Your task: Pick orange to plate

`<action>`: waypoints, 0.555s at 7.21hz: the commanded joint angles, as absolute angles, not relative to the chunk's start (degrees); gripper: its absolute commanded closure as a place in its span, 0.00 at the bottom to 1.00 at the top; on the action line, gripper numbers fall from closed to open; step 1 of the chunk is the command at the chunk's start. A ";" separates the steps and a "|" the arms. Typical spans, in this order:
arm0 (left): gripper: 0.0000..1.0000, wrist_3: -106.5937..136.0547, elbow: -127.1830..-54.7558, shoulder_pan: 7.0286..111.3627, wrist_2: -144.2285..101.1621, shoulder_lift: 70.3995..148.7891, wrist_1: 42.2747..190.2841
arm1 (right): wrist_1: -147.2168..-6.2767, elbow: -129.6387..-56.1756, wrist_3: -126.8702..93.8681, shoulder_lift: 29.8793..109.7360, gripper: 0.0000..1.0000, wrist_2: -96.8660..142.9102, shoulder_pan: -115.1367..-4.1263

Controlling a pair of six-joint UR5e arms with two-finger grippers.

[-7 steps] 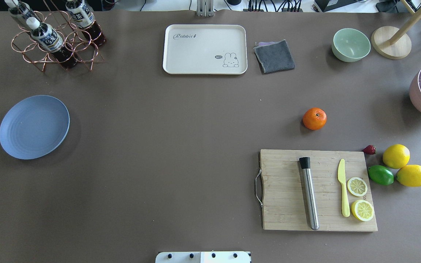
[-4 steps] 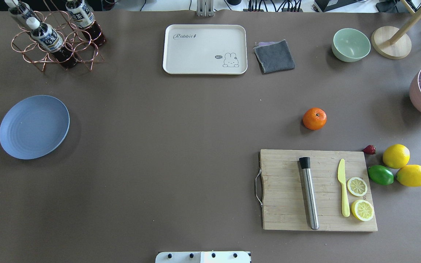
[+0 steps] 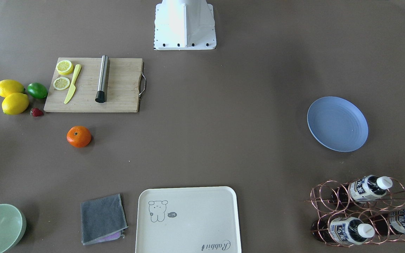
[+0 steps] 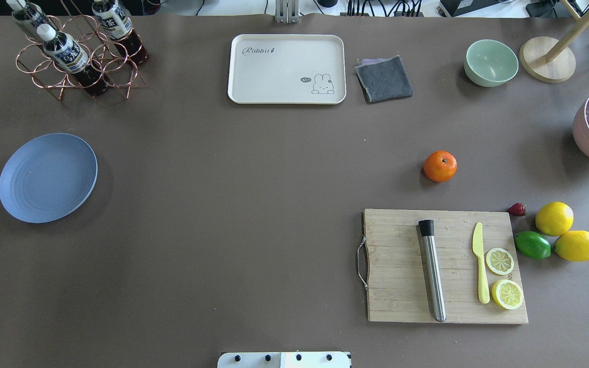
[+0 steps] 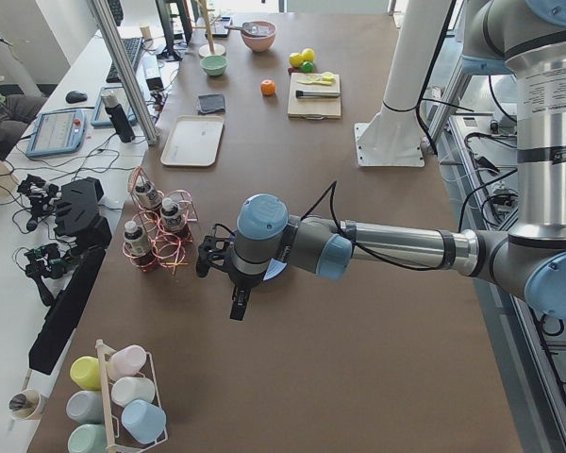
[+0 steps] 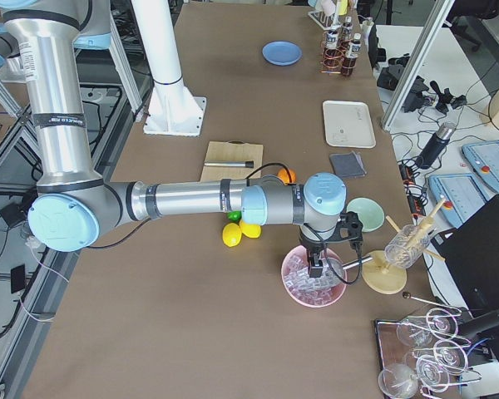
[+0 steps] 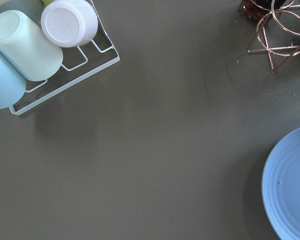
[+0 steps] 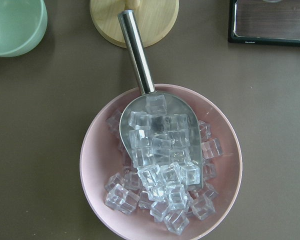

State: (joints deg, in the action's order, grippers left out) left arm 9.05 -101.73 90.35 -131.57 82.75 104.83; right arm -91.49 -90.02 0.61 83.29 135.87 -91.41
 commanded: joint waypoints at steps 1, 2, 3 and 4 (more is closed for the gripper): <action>0.02 9.05 -101.16 90.35 -131.57 82.71 105.12 | -91.49 -90.44 0.62 83.67 0.00 135.88 -91.41; 0.02 9.05 -100.90 90.35 -131.57 82.71 105.20 | -91.41 -90.44 0.62 83.67 0.00 135.88 -91.49; 0.02 9.05 -100.99 90.35 -131.66 82.71 105.29 | -91.49 -90.44 0.62 83.67 0.00 135.88 -91.49; 0.02 9.05 -100.90 90.35 -131.66 82.71 105.29 | -91.49 -90.44 0.62 83.67 0.00 135.88 -91.49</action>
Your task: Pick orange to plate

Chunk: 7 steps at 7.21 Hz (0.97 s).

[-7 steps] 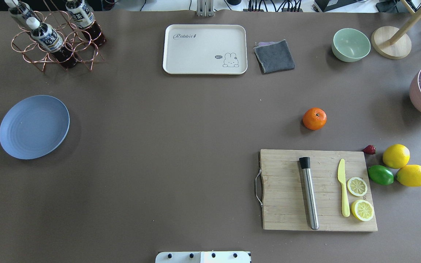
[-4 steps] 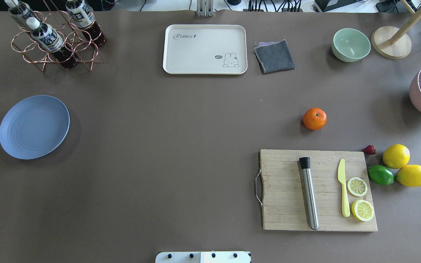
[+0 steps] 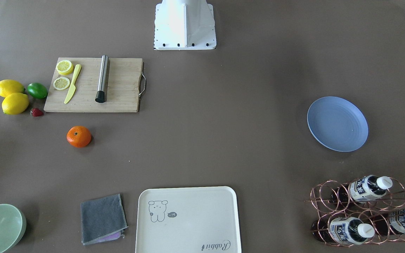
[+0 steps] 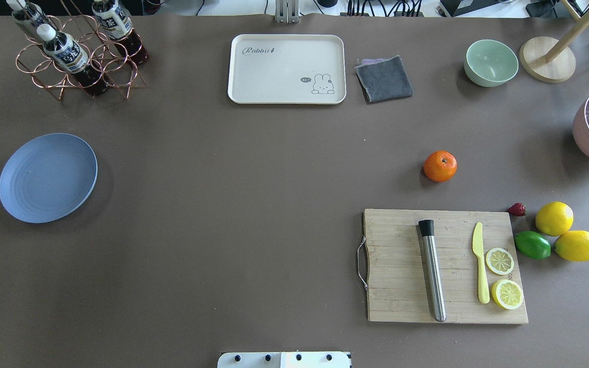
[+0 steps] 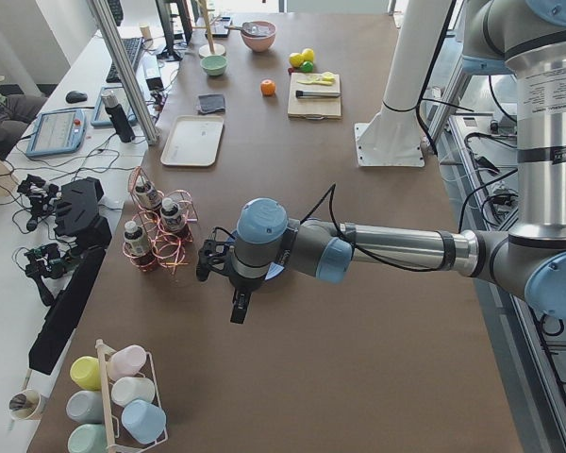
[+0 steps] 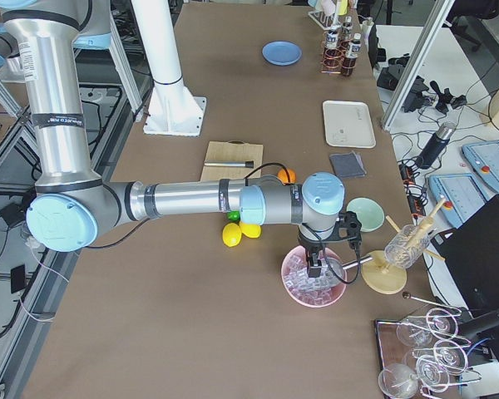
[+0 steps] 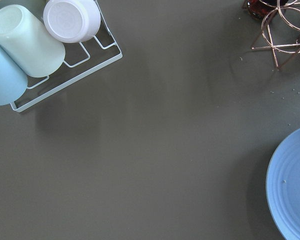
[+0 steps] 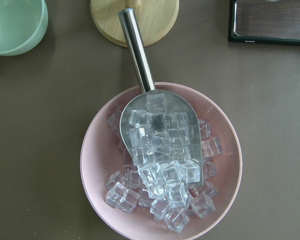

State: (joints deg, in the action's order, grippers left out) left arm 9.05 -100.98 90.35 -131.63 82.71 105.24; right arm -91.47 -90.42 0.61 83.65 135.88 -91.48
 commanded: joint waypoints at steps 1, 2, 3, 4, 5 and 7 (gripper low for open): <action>0.02 9.05 -100.90 90.35 -131.66 82.71 105.29 | -91.49 -90.53 0.62 83.67 0.00 135.88 -91.41; 0.02 8.97 -100.99 90.35 -131.66 82.71 105.29 | -91.49 -90.88 0.62 83.76 0.00 135.88 -91.41; 0.02 8.96 -100.99 90.35 -131.66 82.71 105.29 | -91.49 -90.88 0.62 83.93 0.00 135.88 -91.41; 0.02 8.96 -100.99 90.35 -131.66 82.71 105.29 | -91.49 -90.88 0.62 83.94 0.00 135.97 -91.41; 0.02 9.05 -100.99 90.35 -131.66 82.79 105.21 | -91.49 -90.79 0.62 84.02 0.00 135.88 -91.41; 0.02 8.97 -101.51 90.35 -132.36 82.79 105.38 | -91.49 -90.70 0.62 84.02 0.00 136.05 -91.41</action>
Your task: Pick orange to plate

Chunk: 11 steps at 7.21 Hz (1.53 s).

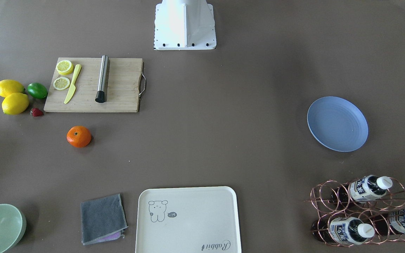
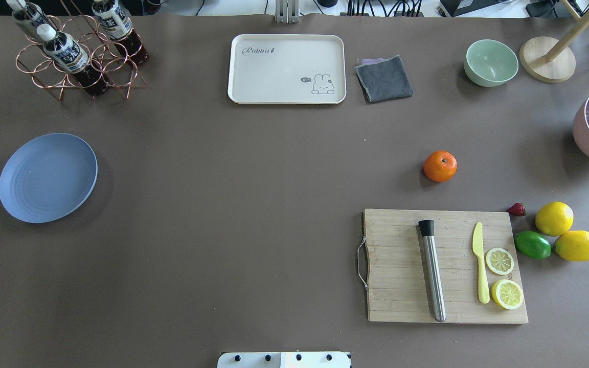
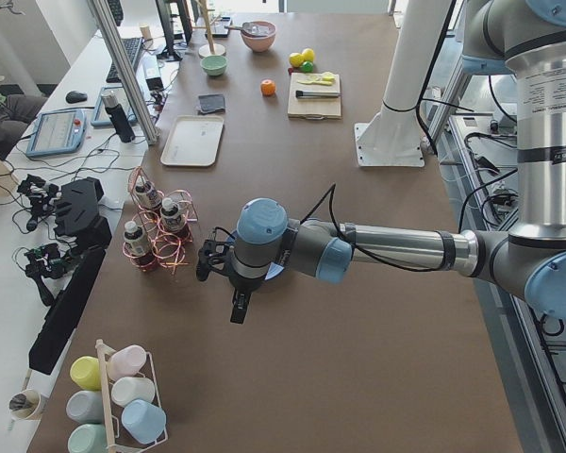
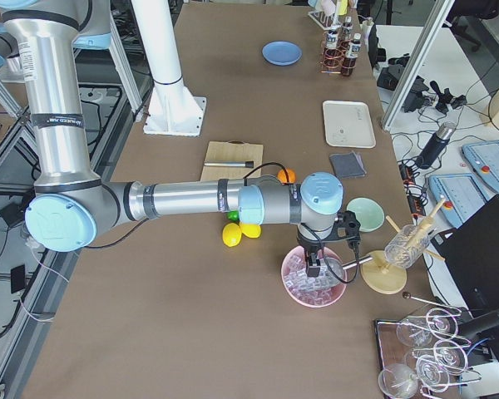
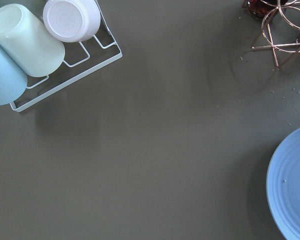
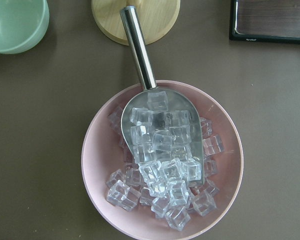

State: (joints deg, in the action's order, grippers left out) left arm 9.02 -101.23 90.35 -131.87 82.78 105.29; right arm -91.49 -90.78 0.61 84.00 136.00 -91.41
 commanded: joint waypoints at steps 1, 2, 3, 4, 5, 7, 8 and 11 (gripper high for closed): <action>0.02 8.96 -101.17 90.26 -132.36 83.40 105.38 | -91.49 -90.79 0.62 84.02 0.00 136.05 -91.41; 0.02 8.79 -100.99 90.26 -132.45 83.50 105.38 | -91.49 -90.79 0.62 83.94 0.00 136.05 -91.41; 0.02 8.70 -100.99 90.26 -132.45 83.50 105.29 | -91.49 -90.79 0.62 83.94 0.00 136.05 -91.41; 0.02 8.88 -101.25 90.26 -132.54 82.97 105.38 | -91.49 -90.79 0.62 83.94 0.00 136.05 -91.49; 0.02 9.22 -100.55 90.26 -132.37 83.40 105.29 | -91.49 -90.88 0.62 84.02 0.00 136.14 -91.41; 0.02 8.96 -100.72 90.44 -132.19 83.84 105.29 | -91.49 -90.88 0.62 84.55 0.00 136.76 -91.41; 0.02 8.96 -101.24 90.35 -131.75 83.85 105.12 | -91.49 -90.97 0.62 84.55 0.00 136.76 -91.49; 0.02 8.44 -101.25 90.61 -129.02 82.37 109.47 | -91.49 -91.76 0.62 85.16 0.00 136.76 -91.49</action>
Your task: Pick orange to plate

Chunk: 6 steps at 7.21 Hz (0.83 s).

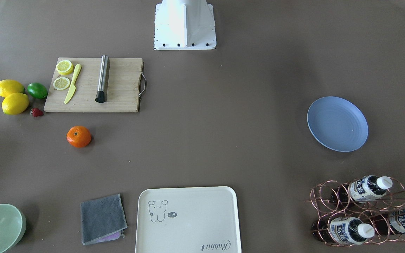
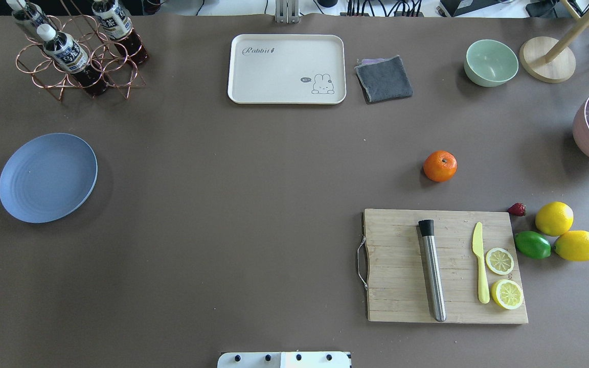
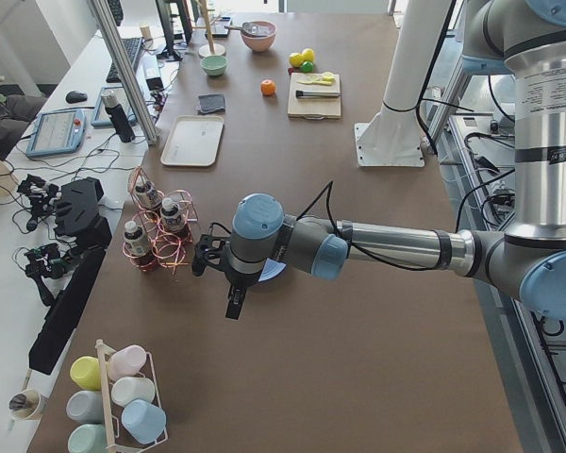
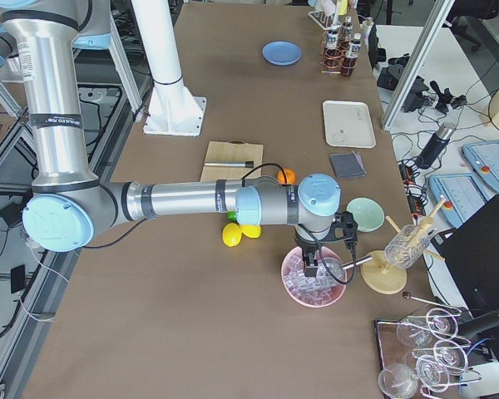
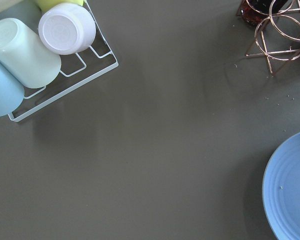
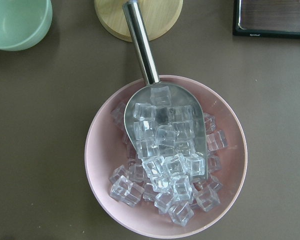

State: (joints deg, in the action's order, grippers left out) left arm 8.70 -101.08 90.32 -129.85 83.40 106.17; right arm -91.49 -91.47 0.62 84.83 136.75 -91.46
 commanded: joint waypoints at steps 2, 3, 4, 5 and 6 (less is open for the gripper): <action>0.02 8.79 -96.71 90.44 -129.46 81.47 119.05 | -91.49 -93.68 0.62 86.30 0.00 136.84 -91.41; 0.02 9.66 -95.55 88.79 -131.81 81.47 121.35 | -91.49 -93.69 0.62 86.31 0.00 137.63 -91.41; 0.02 15.24 -95.54 87.38 -137.75 81.82 122.68 | -91.49 -93.69 0.62 85.96 0.00 138.07 -91.23; 0.02 23.21 -95.45 84.93 -139.38 81.57 128.70 | -91.49 -93.69 0.53 85.61 0.00 138.25 -90.88; 0.02 31.99 -94.23 81.16 -139.05 81.48 136.68 | -91.41 -93.69 -0.60 85.26 0.00 138.25 -90.36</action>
